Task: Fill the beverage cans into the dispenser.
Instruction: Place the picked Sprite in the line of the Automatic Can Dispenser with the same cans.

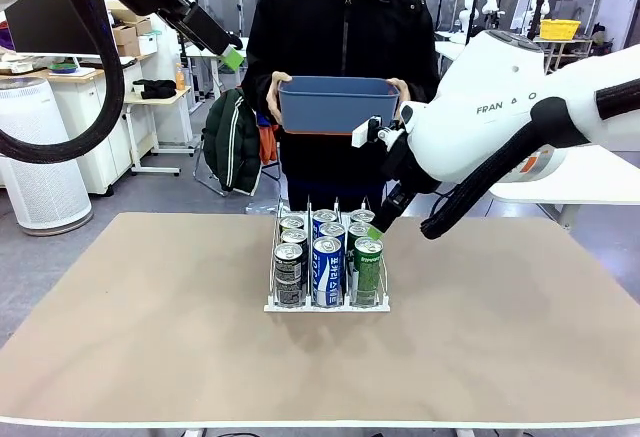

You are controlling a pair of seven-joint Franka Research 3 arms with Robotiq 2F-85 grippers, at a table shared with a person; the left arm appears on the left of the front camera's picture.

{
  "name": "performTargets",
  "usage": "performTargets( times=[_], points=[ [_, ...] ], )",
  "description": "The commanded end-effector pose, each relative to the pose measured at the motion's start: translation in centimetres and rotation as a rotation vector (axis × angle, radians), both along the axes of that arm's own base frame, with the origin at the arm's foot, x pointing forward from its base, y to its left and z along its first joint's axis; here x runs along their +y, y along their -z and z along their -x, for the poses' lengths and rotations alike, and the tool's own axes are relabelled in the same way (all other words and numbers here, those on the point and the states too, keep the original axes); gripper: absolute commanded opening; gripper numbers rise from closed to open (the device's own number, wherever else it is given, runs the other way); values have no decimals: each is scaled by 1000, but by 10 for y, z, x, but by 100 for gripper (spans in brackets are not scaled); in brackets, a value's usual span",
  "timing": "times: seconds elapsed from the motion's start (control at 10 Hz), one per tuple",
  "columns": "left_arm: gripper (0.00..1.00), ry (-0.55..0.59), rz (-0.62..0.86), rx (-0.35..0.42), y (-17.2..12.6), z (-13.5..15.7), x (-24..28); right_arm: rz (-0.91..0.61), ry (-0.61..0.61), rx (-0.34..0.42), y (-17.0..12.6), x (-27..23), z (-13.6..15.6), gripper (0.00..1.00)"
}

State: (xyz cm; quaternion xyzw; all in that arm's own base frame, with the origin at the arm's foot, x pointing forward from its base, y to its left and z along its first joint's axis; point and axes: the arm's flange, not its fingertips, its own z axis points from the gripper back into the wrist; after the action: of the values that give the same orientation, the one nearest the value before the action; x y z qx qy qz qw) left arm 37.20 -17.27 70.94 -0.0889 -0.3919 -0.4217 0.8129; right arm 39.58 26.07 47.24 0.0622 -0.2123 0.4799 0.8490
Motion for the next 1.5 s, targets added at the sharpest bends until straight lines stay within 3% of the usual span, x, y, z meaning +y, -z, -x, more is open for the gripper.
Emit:
performTargets(
  times=[0.0, 0.5, 0.9, 1.1, 1.4],
  points=[
    [100, -2, -2, -1, 0, 0, 1, 3, -6, 8, 1, 3, 0, 100],
    [100, -2, -2, -1, 0, 0, 1, 1, -2, 1, 0, 1, 0, 100],
    [100, -2, -2, -1, 0, 0, 1, -140, -90, -40, -86, -37, -2, 100],
    [100, -2, -2, -1, 0, 0, 1, -173, -87, -77, -144, -68, -11, 100],
    [100, -2, -2, -1, 0, 0, 1, -223, -76, -68, -210, -97, -29, 100]
  ],
)
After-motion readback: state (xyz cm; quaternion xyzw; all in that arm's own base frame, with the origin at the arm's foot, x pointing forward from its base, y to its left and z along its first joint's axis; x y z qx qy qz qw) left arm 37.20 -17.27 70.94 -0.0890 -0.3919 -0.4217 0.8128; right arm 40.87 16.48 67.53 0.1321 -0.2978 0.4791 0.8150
